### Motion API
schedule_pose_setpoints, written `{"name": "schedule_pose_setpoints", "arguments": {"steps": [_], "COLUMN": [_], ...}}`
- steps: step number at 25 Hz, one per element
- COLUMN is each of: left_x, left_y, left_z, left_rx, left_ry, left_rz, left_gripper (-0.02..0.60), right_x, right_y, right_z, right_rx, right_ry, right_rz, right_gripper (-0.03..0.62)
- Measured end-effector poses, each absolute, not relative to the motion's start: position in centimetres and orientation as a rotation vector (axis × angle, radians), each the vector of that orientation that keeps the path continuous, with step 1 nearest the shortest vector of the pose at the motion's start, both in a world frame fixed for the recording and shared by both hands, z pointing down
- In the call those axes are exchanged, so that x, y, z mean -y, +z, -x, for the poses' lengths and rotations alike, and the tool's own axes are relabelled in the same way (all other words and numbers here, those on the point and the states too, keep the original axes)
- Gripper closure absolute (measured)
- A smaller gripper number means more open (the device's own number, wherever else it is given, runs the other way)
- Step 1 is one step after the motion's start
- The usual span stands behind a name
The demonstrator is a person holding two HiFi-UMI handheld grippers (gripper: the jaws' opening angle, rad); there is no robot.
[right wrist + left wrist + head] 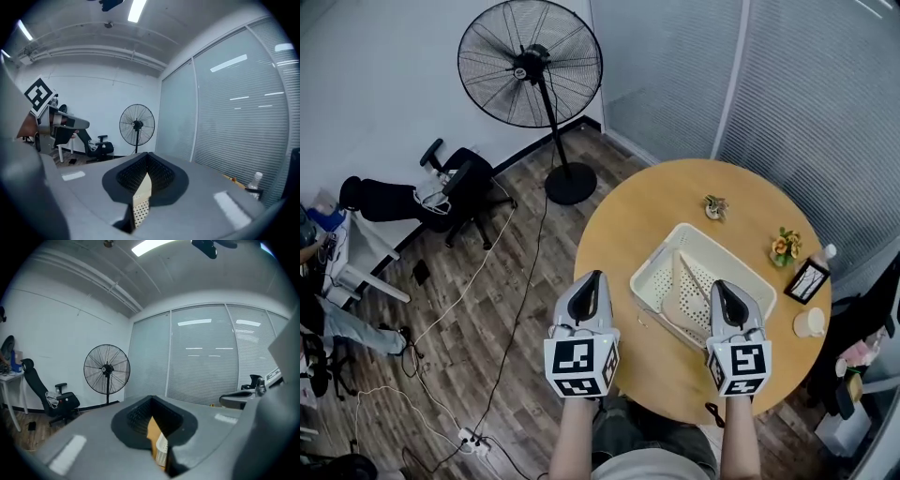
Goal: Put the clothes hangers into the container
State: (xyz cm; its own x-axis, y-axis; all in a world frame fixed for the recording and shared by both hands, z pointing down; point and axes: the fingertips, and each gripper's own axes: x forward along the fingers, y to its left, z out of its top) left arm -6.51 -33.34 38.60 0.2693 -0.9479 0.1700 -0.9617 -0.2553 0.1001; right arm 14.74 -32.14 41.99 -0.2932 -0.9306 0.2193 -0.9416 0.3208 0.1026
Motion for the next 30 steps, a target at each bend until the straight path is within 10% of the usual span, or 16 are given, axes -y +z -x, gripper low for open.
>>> {"name": "schedule_pose_setpoints", "arguments": {"steps": [30], "left_x": [32.9], "left_y": [32.5], "left_z": [5.8], "left_rx": [1.856], "left_ry": [-0.037], "left_rz": [-2.45], "left_gripper": [0.58], "right_x": [31.2], "right_y": [35.1], "right_z": [-19.9], "right_rx": [2.33], "right_ry": [-0.051], "right_rz": [-2.05], "right_gripper": [0.571]}}
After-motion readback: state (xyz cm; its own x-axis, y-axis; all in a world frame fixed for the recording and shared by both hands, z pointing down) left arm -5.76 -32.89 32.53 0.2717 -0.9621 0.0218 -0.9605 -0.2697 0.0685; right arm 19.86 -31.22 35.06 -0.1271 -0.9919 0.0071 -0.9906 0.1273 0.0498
